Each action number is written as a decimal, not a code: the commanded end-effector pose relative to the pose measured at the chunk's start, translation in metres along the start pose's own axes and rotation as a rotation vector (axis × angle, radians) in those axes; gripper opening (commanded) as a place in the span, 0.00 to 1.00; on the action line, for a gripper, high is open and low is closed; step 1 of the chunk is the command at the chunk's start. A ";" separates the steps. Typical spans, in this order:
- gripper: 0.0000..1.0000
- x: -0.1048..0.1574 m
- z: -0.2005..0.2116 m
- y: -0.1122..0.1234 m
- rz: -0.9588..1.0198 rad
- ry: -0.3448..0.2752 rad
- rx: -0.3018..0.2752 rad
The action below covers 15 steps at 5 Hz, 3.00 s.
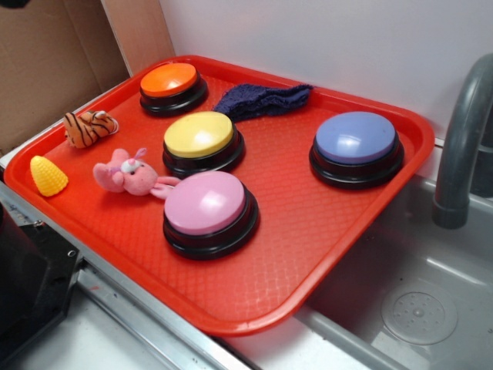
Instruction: Push the yellow button.
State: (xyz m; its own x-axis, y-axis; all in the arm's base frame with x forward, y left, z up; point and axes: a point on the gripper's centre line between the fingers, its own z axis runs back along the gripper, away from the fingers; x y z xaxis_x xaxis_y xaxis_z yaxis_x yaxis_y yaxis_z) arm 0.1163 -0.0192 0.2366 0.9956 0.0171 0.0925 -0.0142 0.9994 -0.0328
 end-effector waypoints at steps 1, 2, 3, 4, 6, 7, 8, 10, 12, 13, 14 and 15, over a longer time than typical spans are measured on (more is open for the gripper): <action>1.00 0.000 0.000 0.000 0.000 0.000 0.000; 1.00 0.046 -0.046 -0.010 -0.080 0.098 -0.010; 1.00 0.086 -0.083 -0.023 -0.133 0.066 0.053; 1.00 0.101 -0.104 -0.021 -0.087 0.002 0.123; 1.00 0.113 -0.149 0.010 0.029 0.004 0.160; 1.00 0.115 -0.166 0.035 0.081 0.018 0.128; 1.00 0.122 -0.187 0.043 0.097 0.043 0.103; 1.00 0.119 -0.192 0.032 0.108 0.088 0.089; 1.00 0.116 -0.134 0.040 0.064 0.078 0.127; 1.00 0.113 -0.112 0.048 0.063 0.038 0.092; 1.00 0.110 -0.108 0.050 0.085 0.000 0.082; 1.00 0.106 -0.103 0.050 0.071 -0.012 0.105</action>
State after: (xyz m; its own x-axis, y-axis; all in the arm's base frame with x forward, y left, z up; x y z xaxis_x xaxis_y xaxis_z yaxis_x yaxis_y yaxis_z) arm 0.2295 0.0250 0.1312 0.9937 0.0894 0.0672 -0.0939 0.9934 0.0665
